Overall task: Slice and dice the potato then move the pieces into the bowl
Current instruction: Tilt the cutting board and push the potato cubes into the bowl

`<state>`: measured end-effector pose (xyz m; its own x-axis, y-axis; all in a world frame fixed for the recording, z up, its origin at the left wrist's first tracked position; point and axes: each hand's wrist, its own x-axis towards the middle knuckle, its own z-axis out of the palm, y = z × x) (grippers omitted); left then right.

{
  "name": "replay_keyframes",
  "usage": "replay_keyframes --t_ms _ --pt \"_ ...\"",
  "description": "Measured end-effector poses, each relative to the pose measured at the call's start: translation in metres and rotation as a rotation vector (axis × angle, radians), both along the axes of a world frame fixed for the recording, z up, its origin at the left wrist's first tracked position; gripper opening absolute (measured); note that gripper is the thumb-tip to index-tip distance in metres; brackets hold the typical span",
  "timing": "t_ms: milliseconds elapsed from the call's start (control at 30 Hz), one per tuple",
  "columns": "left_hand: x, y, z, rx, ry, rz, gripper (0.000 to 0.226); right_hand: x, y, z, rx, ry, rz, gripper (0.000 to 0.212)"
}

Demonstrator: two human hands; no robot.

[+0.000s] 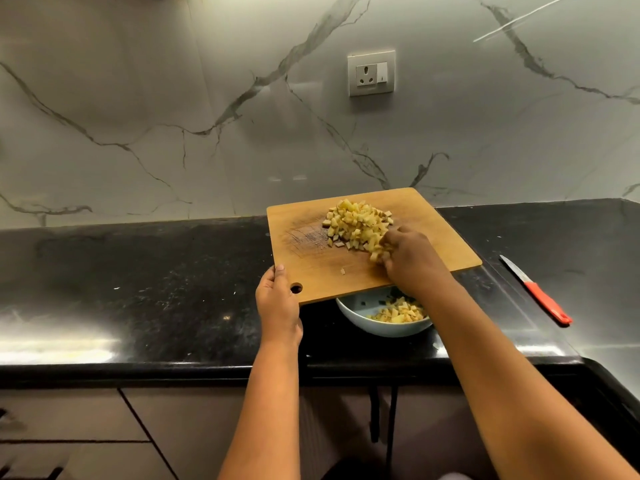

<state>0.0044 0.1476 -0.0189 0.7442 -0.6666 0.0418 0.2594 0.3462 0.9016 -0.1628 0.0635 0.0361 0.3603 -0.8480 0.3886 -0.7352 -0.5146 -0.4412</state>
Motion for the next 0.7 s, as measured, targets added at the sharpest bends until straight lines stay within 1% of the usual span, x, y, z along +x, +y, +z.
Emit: replay_keyframes --t_ms 133,333,400,467,533,633,667,700 --pt "-0.002 0.001 0.002 0.009 0.0 -0.003 0.027 -0.015 0.022 -0.008 0.03 0.009 0.091 0.031" --pt "-0.001 0.002 0.002 0.009 0.005 -0.006 0.031 -0.042 0.037 -0.004 0.11 0.109 0.17 0.043" --pt "-0.001 0.002 0.002 0.013 0.003 -0.003 0.03 -0.049 0.039 0.0 0.134 0.094 0.188 0.044" --pt "-0.001 0.002 0.002 0.009 0.004 -0.002 0.029 -0.05 0.039 0.005 0.105 0.084 0.177 0.036" --pt "-0.001 0.002 0.001 0.001 0.003 -0.003 0.029 -0.047 0.037 0.011 0.071 0.128 0.166 0.023" --pt "-0.001 0.002 0.001 0.0 -0.002 -0.01 0.028 -0.04 0.032 0.017 0.095 0.248 0.201 0.019" --pt "-0.001 0.002 0.001 -0.002 -0.002 -0.013 0.028 -0.038 0.029 0.02 0.068 0.245 0.208 0.015" --pt "0.0 0.001 0.001 -0.004 -0.004 -0.015 0.027 -0.038 0.027 0.022 0.031 0.21 0.212 0.016"
